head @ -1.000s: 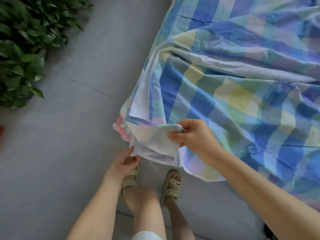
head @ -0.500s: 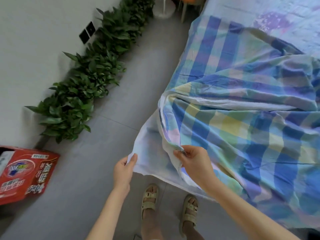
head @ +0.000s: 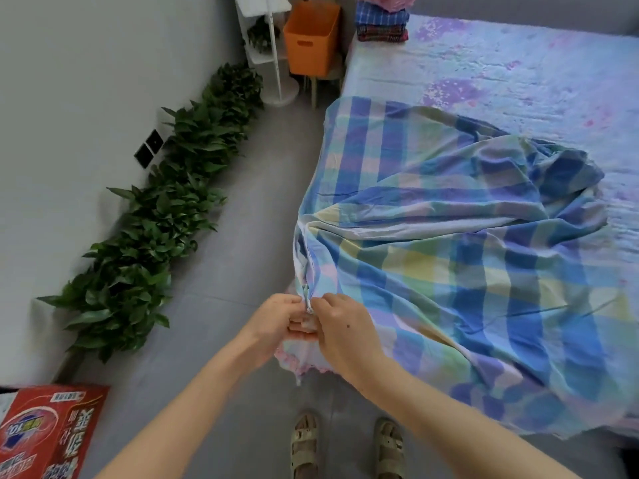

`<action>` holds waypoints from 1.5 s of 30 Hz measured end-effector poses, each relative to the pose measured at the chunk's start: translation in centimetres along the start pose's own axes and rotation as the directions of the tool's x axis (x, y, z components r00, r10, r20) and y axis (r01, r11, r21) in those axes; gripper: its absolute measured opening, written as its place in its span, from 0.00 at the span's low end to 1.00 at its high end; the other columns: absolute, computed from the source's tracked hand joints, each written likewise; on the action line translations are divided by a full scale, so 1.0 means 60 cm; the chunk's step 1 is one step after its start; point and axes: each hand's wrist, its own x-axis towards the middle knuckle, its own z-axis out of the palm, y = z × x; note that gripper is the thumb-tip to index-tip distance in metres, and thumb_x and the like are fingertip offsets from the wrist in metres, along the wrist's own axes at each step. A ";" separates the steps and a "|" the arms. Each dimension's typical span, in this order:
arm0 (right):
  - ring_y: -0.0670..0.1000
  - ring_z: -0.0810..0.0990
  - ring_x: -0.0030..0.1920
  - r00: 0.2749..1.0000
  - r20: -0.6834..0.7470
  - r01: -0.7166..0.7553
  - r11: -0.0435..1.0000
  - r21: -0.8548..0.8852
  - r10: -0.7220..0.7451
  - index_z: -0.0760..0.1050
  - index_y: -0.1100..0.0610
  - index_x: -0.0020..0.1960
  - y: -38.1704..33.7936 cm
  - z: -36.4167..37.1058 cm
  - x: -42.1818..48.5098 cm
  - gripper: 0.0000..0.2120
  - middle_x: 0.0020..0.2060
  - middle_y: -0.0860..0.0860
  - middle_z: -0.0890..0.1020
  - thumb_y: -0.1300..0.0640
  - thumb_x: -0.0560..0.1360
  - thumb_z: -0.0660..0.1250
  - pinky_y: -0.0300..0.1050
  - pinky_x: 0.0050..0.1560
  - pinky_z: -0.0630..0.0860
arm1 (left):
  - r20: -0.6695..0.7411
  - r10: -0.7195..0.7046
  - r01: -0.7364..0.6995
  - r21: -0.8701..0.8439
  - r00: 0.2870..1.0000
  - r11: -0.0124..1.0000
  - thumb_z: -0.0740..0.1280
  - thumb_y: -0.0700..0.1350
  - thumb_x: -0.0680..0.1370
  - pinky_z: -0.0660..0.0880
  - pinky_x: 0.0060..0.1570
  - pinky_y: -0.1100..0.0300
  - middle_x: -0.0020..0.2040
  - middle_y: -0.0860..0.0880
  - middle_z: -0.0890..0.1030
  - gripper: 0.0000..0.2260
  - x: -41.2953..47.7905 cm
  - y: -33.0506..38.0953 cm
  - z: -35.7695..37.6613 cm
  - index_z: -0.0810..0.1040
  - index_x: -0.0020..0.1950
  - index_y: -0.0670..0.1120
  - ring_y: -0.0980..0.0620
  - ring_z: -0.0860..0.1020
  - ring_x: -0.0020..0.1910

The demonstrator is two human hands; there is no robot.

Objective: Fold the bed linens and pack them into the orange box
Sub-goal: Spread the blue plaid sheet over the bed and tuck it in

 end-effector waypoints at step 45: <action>0.59 0.75 0.26 0.627 -0.620 -0.567 0.822 0.054 0.473 0.67 0.55 0.31 0.304 -0.368 -0.090 0.11 0.26 0.58 0.76 0.60 0.72 0.62 0.43 0.30 0.59 | 0.229 0.041 -0.103 0.270 0.973 0.957 0.57 0.39 0.81 0.63 0.18 0.74 0.18 0.50 0.72 0.30 -0.086 0.517 0.328 0.72 0.17 0.41 0.58 0.68 0.14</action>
